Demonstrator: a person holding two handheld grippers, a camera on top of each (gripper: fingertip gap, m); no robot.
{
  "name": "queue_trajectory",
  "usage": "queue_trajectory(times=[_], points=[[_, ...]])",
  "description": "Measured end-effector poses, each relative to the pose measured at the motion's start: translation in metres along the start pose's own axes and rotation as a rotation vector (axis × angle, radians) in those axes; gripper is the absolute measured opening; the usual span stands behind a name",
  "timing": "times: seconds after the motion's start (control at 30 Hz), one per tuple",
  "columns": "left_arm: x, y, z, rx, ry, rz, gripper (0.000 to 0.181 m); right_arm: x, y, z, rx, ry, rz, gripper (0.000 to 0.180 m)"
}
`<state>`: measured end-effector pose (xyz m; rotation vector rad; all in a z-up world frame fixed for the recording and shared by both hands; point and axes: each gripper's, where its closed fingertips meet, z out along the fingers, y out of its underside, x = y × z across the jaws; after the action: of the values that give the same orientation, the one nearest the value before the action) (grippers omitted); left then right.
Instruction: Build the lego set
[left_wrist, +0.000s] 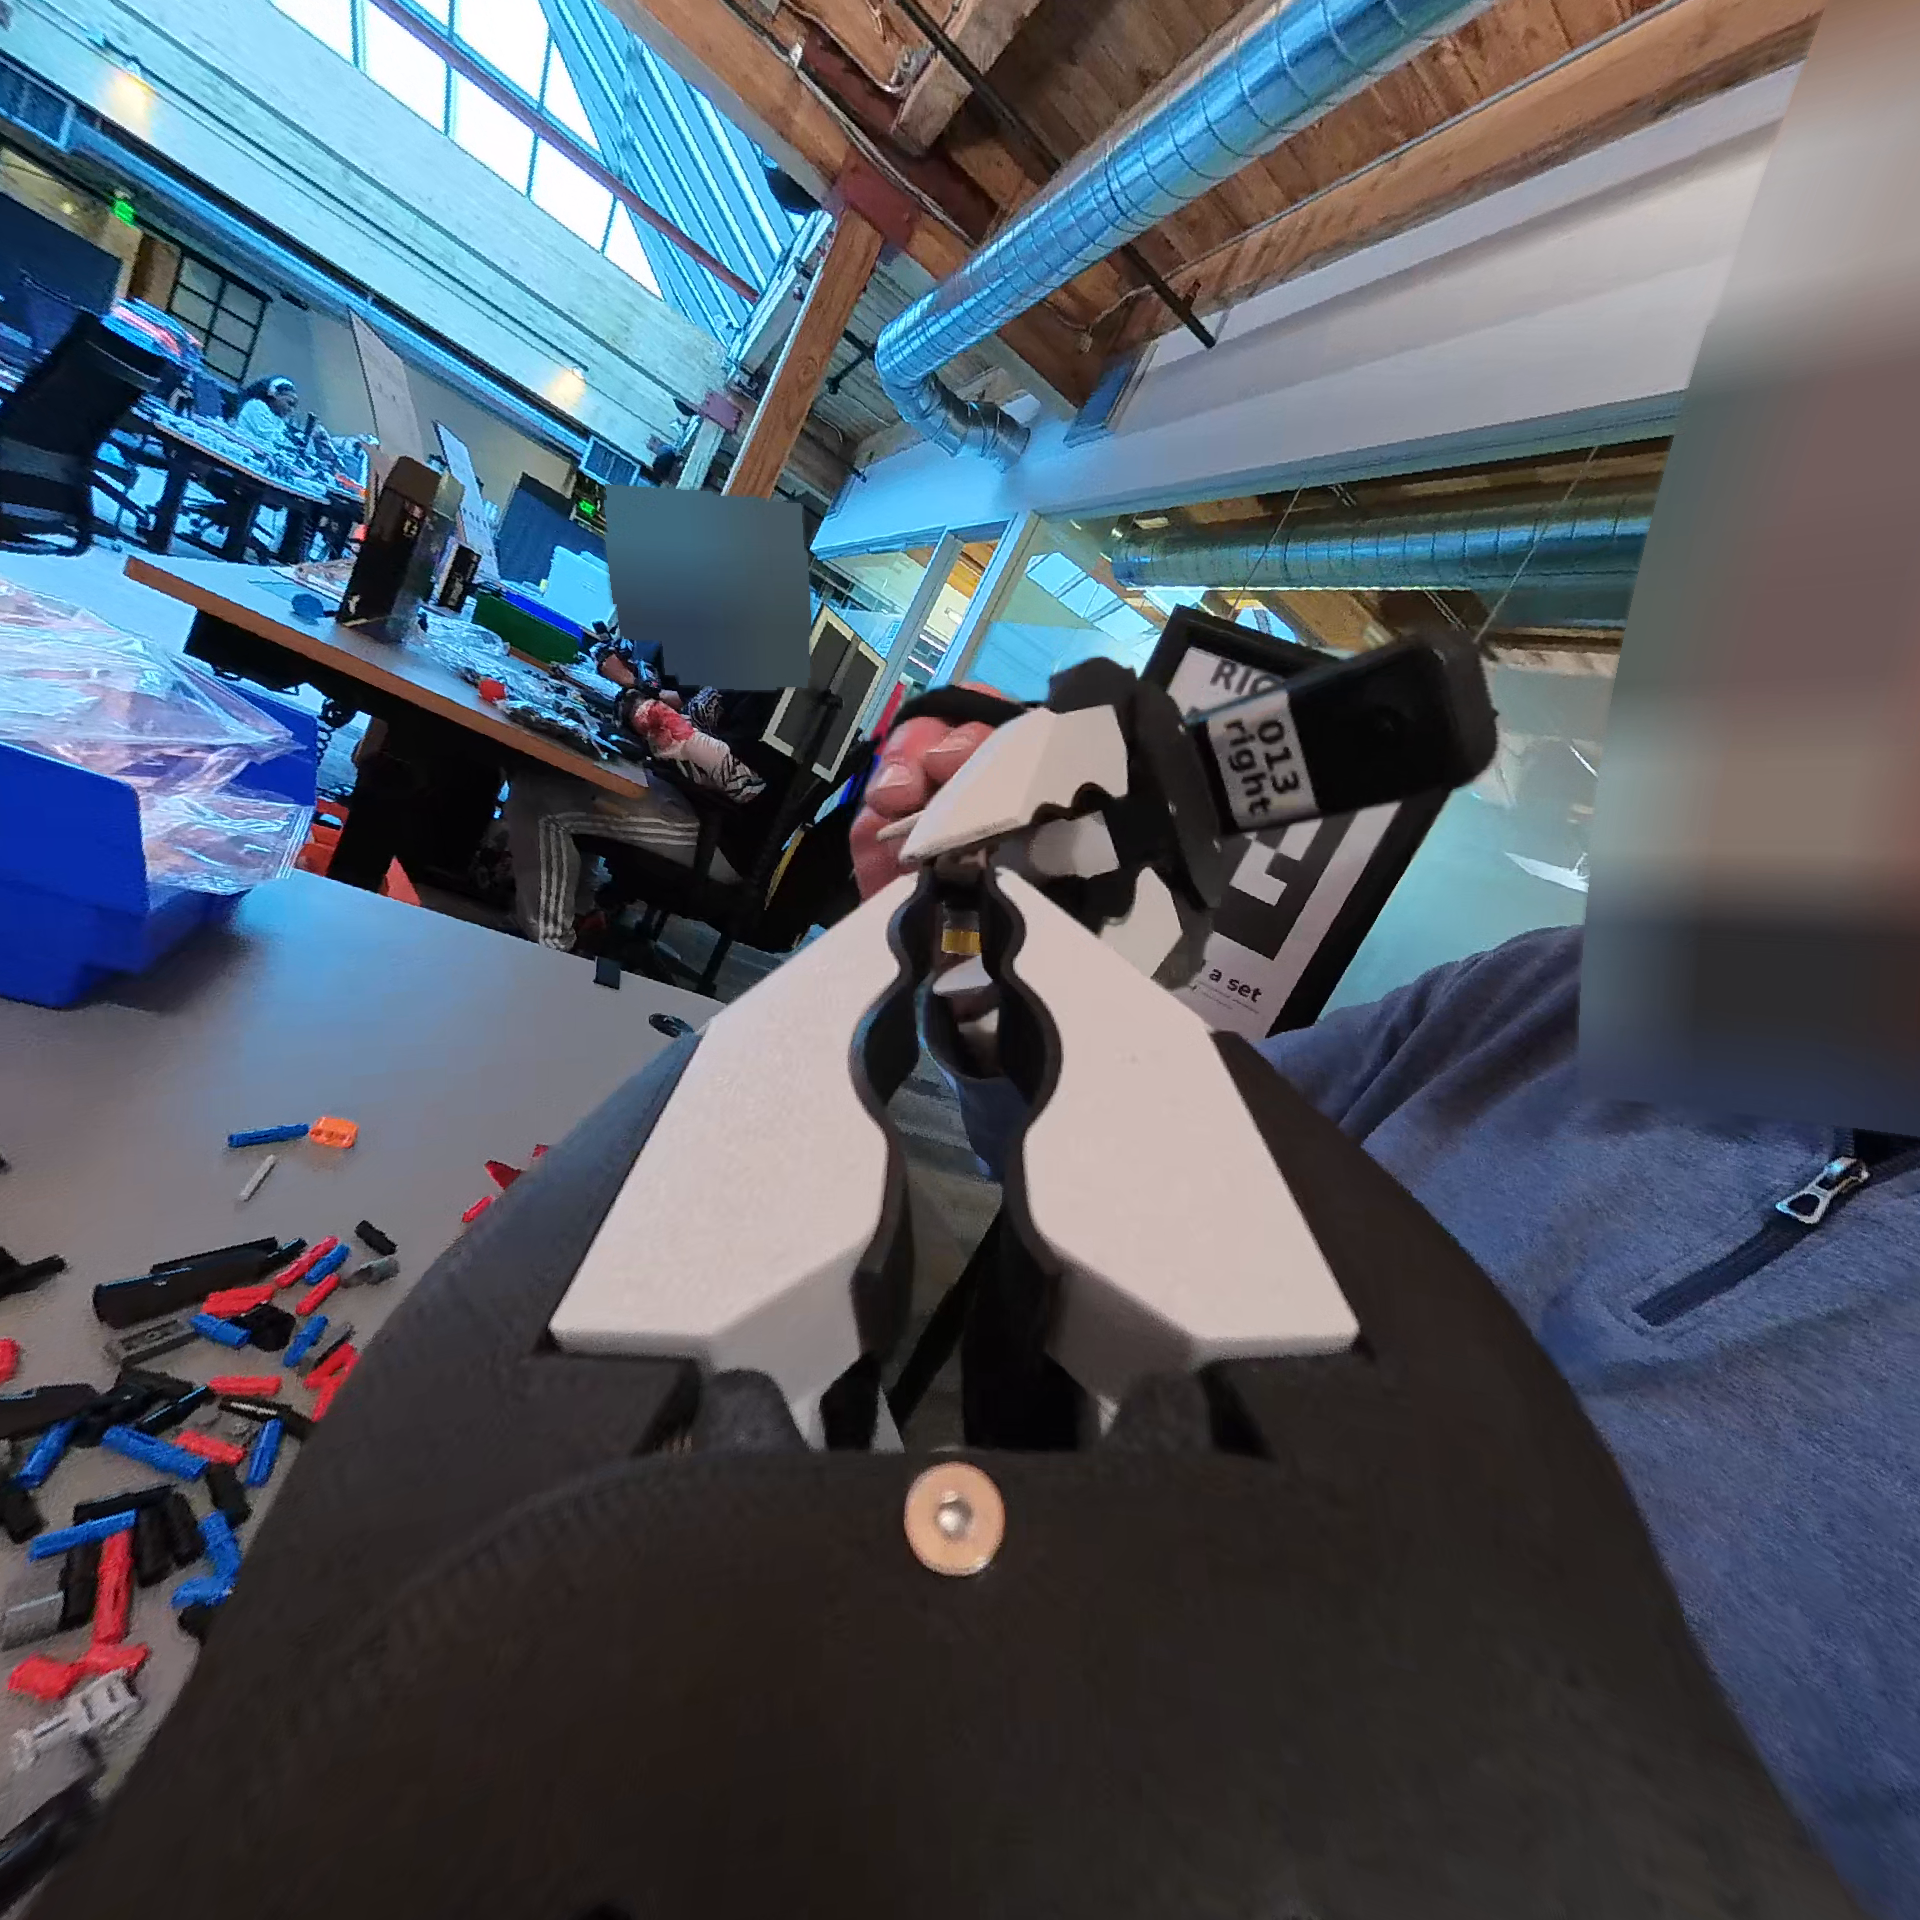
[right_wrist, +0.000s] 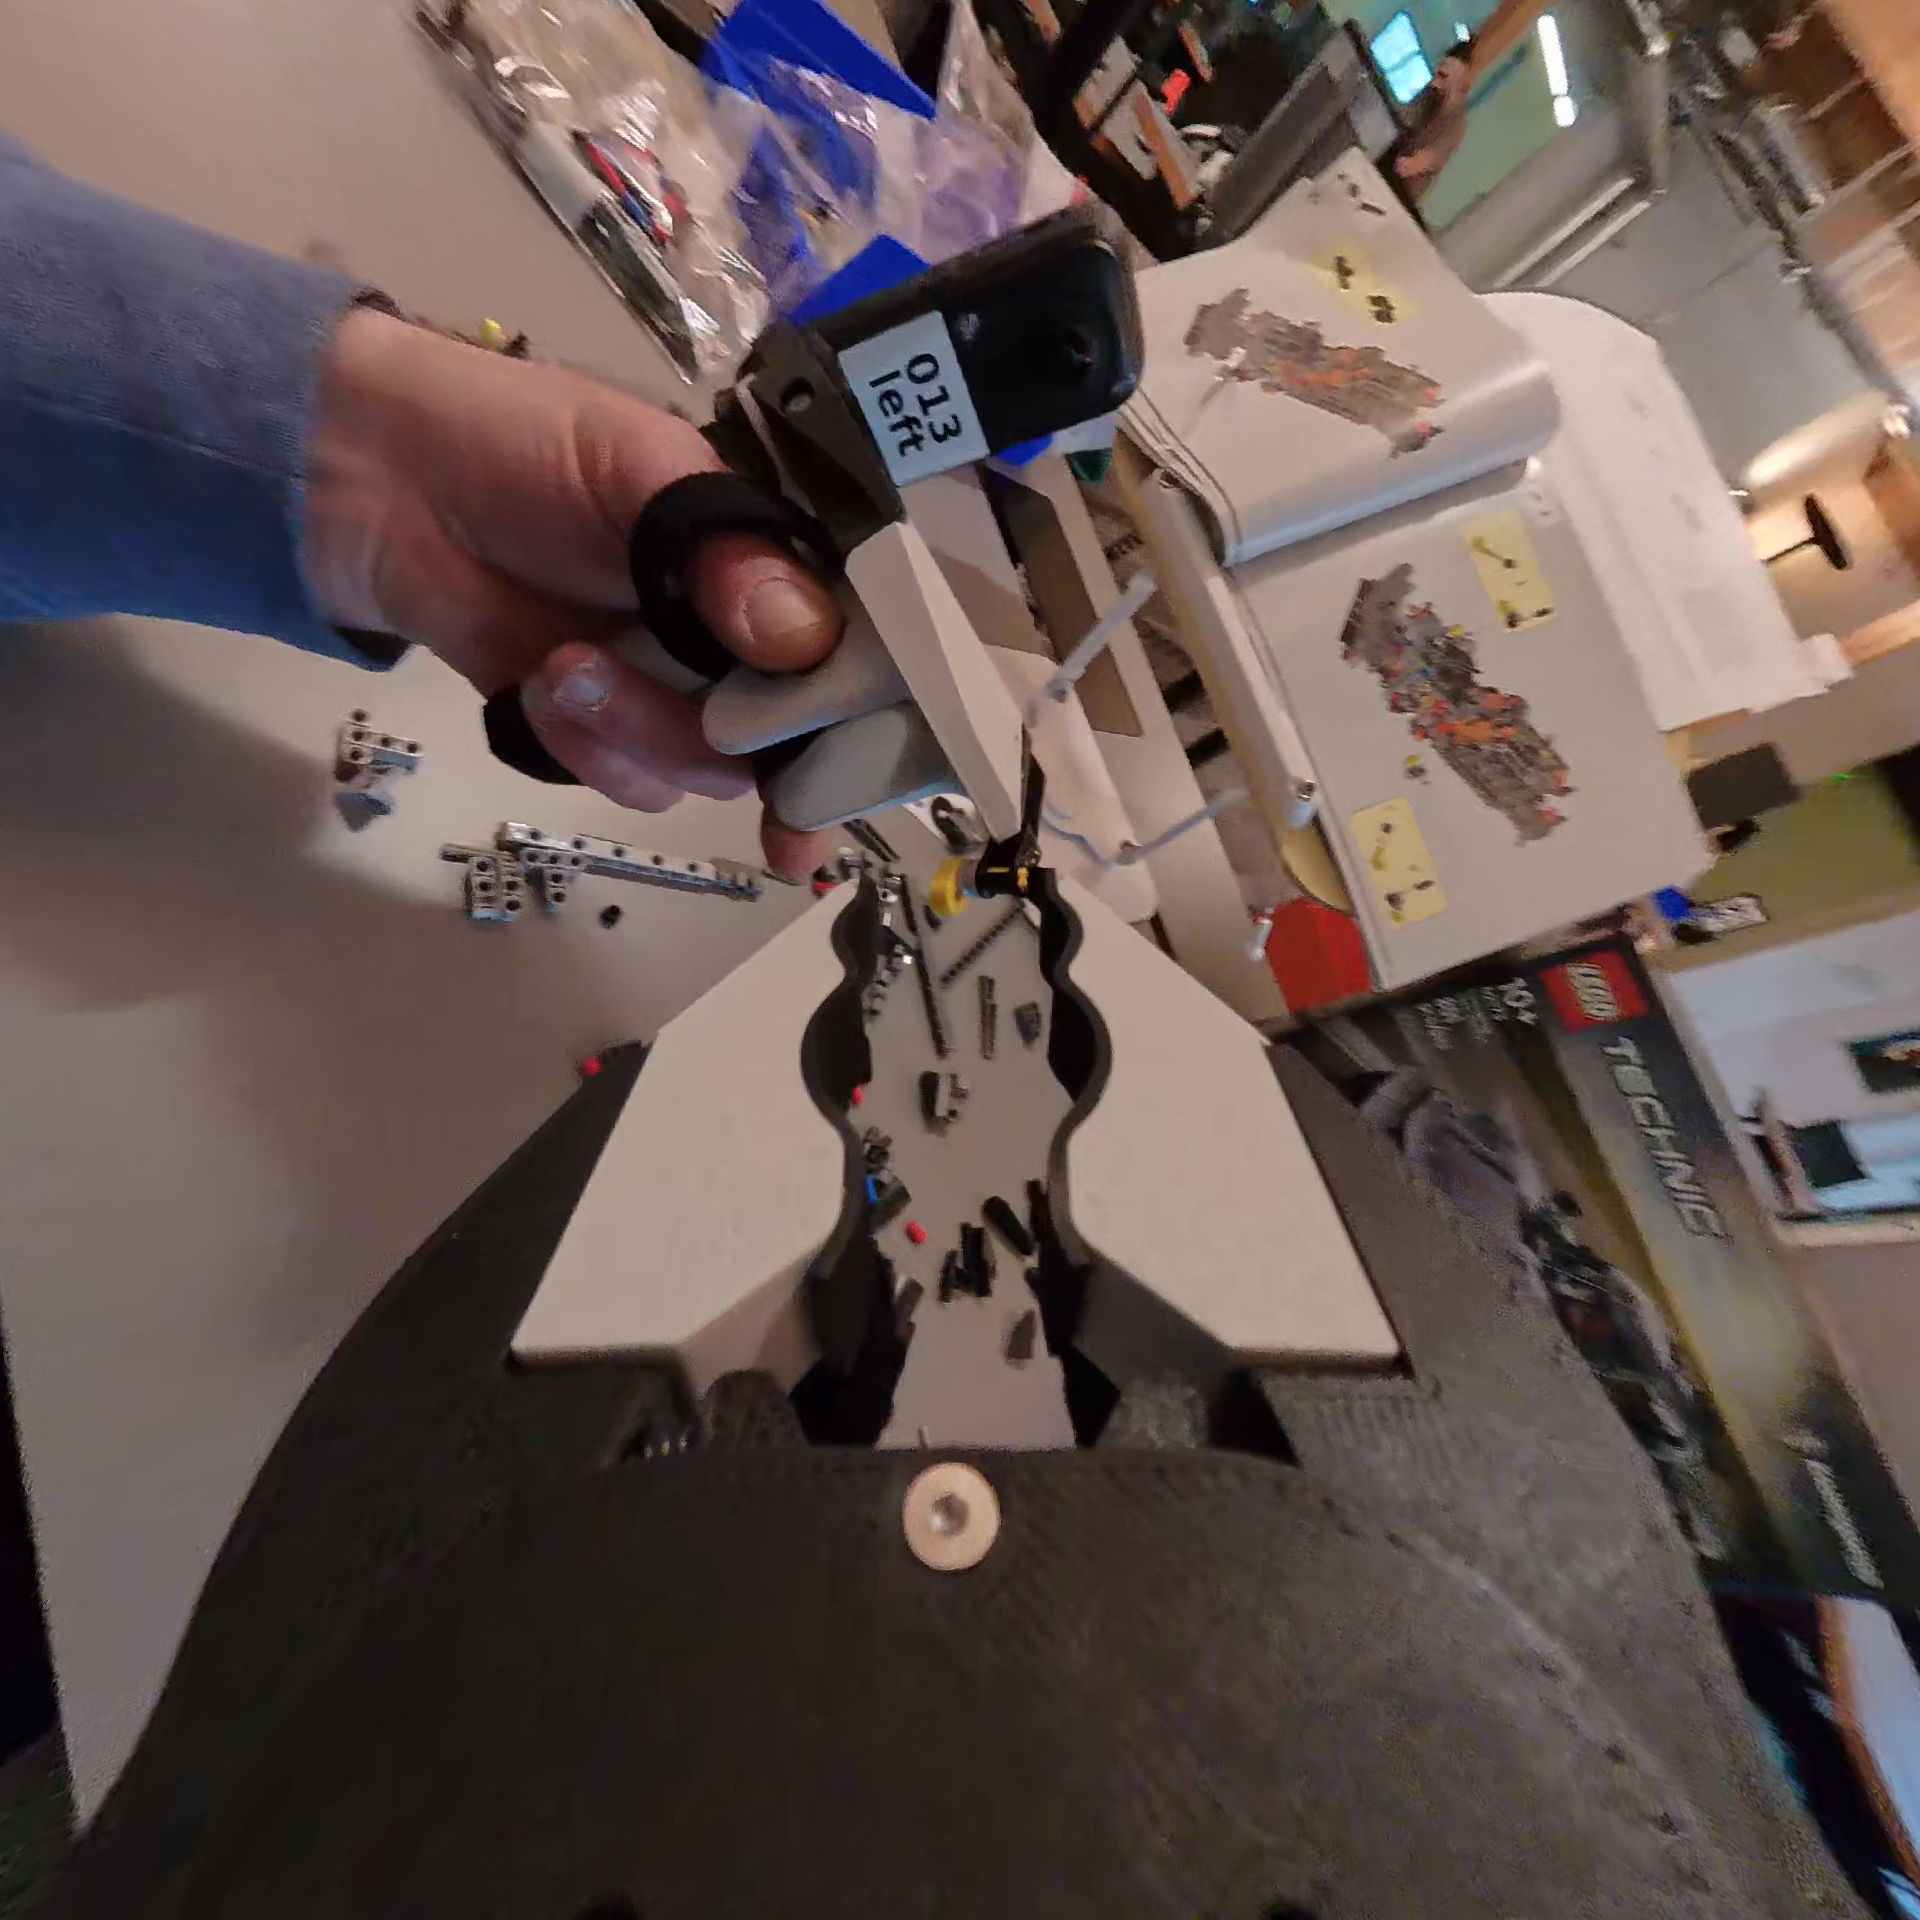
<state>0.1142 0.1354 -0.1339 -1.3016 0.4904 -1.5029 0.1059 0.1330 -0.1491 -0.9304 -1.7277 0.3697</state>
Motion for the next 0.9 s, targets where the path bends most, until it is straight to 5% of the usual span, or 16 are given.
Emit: queue_trajectory(times=[0.13,0.57,0.63,0.9], points=[[-0.001,0.000,0.002,-0.004,-0.010,0.017,0.006,0.006,0.001,0.000,-0.004,0.087,-0.015,0.020],[-0.022,0.008,-0.001,-0.052,-0.180,0.101,0.006,0.006,0.025,0.018,-0.084,0.154,0.032,0.037],[-0.017,0.007,0.000,-0.054,-0.154,0.101,0.005,0.019,0.038,0.017,-0.135,0.208,0.046,0.057],[-0.031,-0.004,-0.012,0.070,-0.198,0.005,0.005,0.012,0.026,0.007,-0.012,0.142,0.103,0.029]])
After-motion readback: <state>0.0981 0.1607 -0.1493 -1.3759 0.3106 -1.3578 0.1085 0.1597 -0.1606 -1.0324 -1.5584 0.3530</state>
